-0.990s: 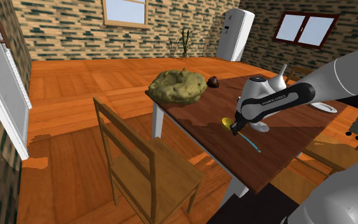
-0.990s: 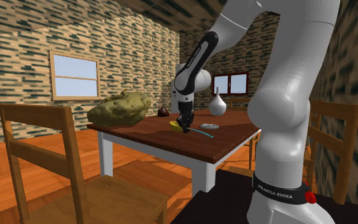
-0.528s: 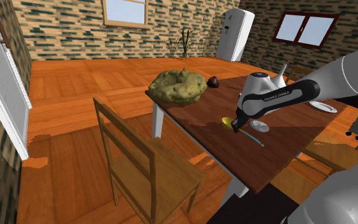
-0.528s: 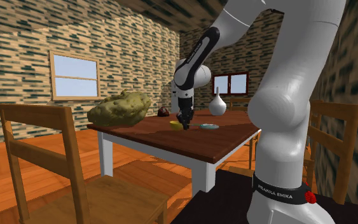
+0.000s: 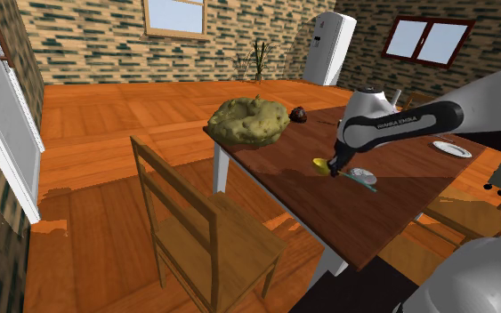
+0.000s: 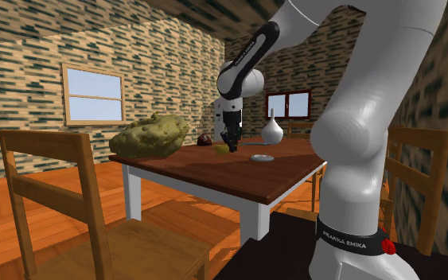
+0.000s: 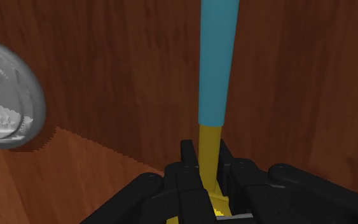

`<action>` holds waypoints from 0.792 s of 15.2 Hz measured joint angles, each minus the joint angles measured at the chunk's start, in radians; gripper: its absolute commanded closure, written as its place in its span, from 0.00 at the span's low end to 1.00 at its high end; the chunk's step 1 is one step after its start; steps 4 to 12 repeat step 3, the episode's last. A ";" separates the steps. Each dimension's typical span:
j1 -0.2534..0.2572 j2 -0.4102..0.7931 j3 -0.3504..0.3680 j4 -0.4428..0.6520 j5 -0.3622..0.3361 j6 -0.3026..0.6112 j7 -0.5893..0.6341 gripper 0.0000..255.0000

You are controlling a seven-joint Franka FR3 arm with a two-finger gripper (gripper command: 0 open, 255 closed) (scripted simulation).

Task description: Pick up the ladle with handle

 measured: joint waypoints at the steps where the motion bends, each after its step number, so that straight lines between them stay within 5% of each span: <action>1: 0.000 -0.012 0.002 0.004 0.001 -0.016 -0.002 1.00; 12: 0.001 -0.021 0.002 0.019 0.004 -0.039 -0.007 1.00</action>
